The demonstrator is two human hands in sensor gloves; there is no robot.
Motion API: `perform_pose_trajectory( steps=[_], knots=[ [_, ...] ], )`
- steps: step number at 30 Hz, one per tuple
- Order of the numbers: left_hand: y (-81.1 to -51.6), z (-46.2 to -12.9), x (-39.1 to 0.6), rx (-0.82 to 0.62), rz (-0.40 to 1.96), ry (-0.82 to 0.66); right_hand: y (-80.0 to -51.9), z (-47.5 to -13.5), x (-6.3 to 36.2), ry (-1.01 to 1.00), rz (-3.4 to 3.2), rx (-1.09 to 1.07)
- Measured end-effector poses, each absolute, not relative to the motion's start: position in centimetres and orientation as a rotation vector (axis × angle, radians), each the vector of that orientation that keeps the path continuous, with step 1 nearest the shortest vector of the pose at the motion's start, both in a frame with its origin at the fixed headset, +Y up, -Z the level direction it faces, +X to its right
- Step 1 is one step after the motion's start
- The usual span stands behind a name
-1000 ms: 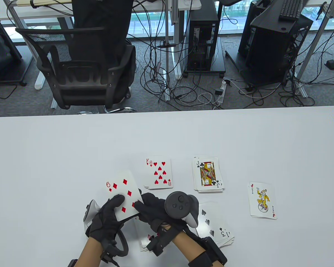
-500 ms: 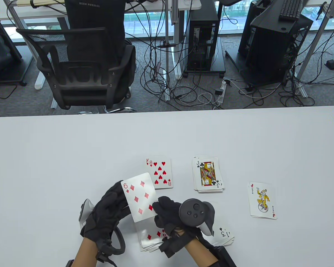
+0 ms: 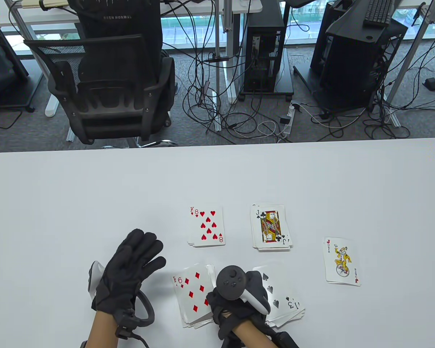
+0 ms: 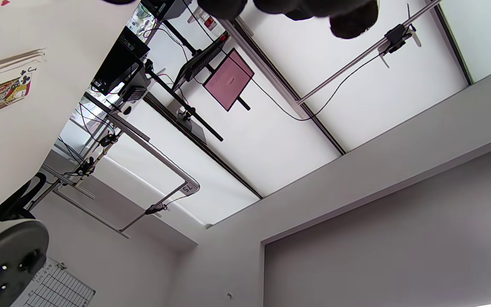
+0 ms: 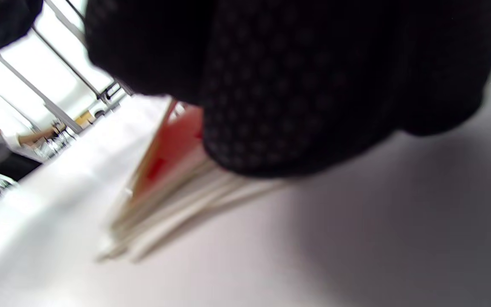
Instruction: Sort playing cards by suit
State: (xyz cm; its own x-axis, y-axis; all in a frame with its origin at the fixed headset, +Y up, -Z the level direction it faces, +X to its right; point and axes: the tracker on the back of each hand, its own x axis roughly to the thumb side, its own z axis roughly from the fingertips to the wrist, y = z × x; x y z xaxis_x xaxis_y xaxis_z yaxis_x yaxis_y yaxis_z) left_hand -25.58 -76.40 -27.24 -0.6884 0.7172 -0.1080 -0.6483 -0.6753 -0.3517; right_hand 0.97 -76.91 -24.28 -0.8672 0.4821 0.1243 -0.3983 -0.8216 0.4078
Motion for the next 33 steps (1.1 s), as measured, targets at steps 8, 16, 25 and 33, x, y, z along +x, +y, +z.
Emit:
perform_pose_trajectory(
  steps=[8, 16, 25, 33],
  knots=[
    [-76.1, -27.3, -25.8, -0.272, 2.305, -0.382, -77.3, -23.5, -1.0, 0.493, 2.911, 0.424],
    [-76.0, -27.3, -26.7, -0.207, 2.248, -0.375, -77.5, -22.9, -1.5, 0.432, 3.006, 0.492],
    [-73.5, -26.7, -29.2, 0.084, 2.044, -0.419, -68.9, -23.8, 5.4, -0.183, 2.660, 0.543],
    [-68.2, -24.1, -32.3, 0.363, 1.744, -0.489, -66.1, -24.6, 16.4, -0.705, 2.666, 0.477]
  ],
)
